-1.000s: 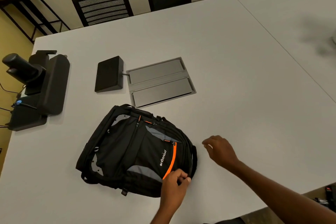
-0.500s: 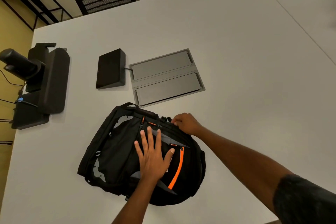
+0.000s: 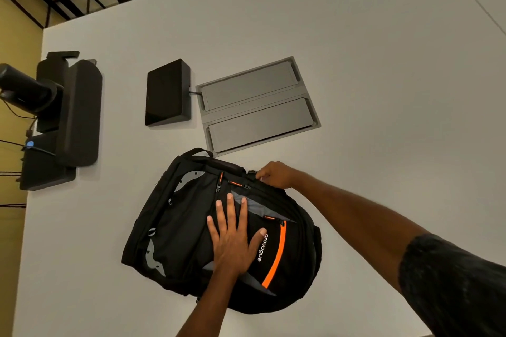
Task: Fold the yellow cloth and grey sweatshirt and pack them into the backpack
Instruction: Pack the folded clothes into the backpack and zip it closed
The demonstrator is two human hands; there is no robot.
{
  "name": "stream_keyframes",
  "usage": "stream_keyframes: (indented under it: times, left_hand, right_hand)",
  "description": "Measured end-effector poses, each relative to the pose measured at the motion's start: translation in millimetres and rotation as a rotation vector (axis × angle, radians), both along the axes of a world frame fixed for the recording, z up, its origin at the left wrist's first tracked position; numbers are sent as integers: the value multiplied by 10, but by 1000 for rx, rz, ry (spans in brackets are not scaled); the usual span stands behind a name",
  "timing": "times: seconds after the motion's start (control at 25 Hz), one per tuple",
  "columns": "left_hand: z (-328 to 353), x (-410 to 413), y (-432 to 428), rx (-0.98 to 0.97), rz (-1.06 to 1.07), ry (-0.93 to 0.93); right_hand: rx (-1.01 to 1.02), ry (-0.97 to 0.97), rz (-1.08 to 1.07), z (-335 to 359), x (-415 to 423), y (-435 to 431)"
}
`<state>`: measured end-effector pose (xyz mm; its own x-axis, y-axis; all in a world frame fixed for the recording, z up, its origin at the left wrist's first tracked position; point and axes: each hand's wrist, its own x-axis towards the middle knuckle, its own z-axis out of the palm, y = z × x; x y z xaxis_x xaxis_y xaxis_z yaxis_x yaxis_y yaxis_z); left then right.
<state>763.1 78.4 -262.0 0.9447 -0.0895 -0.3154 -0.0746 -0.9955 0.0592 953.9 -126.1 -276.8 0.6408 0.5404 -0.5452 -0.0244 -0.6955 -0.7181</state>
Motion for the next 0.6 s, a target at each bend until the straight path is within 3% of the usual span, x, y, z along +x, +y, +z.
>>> stream_keyframes:
  times: [0.16,0.32,0.6]
  left_hand:
    - [-11,9,-7,1,3,-8]
    - [-9,4,-13,-1,1,-4]
    - [-19,1,-16,7,3,-8]
  right_hand:
    - [94,-34,-209,-84,-66,99]
    - [72,49,-177,-88,-14,181]
    - [-89,-67,43,-37,82,215]
